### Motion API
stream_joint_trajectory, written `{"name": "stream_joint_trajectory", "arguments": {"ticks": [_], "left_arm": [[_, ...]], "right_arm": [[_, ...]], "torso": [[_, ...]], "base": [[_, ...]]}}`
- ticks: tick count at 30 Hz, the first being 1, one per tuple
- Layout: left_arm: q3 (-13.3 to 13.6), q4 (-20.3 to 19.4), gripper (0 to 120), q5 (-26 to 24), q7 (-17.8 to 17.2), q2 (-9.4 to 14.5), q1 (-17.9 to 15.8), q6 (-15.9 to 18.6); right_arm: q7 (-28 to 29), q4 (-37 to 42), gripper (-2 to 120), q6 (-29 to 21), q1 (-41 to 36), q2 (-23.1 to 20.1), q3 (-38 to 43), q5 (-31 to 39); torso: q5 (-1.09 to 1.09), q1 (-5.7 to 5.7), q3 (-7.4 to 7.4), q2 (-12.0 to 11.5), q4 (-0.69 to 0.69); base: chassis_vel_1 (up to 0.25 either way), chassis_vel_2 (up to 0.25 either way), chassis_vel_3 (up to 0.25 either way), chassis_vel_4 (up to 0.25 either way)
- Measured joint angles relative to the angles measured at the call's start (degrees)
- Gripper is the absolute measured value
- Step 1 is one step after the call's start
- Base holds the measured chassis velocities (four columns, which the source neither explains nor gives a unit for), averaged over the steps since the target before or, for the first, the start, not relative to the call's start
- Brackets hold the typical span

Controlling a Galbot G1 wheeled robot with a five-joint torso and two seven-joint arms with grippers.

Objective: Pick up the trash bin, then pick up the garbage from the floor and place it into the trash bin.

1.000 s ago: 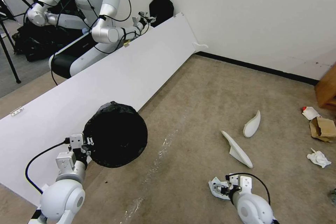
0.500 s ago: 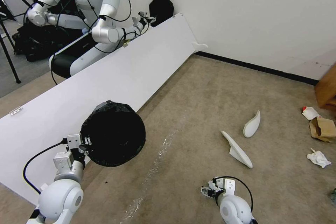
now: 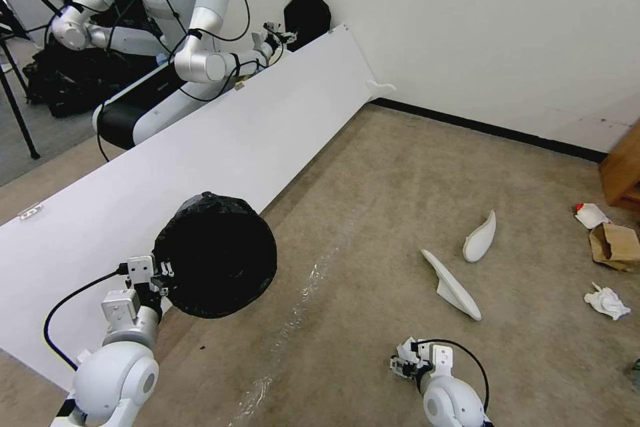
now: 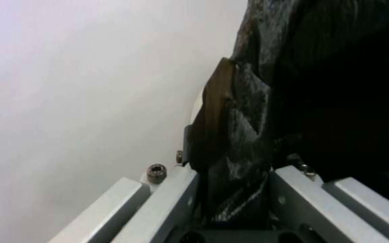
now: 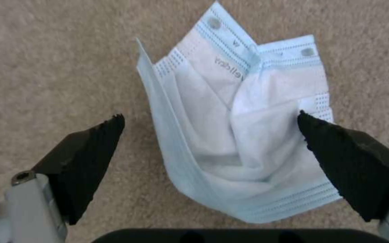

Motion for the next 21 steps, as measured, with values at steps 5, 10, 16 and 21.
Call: {"name": "stream_joint_trajectory", "arguments": {"ticks": [5, 10, 16, 21], "left_arm": [[-0.11, 0.01, 0, 0.04, 0.0, -0.02, 0.03, 0.0], [-0.1, 0.08, 0, 0.04, -0.01, -0.04, -0.1, 0.0], [-0.08, 0.31, 0, 0.1, -0.04, -0.08, -0.21, -0.08], [-0.08, 0.39, 0, 0.1, -0.05, -0.1, -0.28, -0.12]], "right_arm": [[-0.38, -0.89, 98, 0.24, 0.2, 0.5, -0.58, -1.15], [-0.65, -1.54, 98, 0.32, 0.2, 1.24, -0.9, -2.05], [-0.77, -1.85, 98, 0.4, 0.41, 2.67, -1.42, -3.18], [-0.98, -1.4, 96, 0.27, 0.43, 3.34, -1.89, -3.42]], "torso": [[0.0, 0.0, 0.0, 0.0, 0.0], [-0.01, 0.0, 0.0, 0.0, 0.0], [-0.01, 0.0, 0.0, 0.0, -0.01], [0.01, 0.0, 0.0, 0.0, 0.0]], "base": [[0.0, 0.0, 0.0, 0.0], [0.0, 0.0, 0.0, 0.0], [0.0, 0.0, 0.0, 0.0], [0.0, 0.0, 0.0, 0.0]]}}
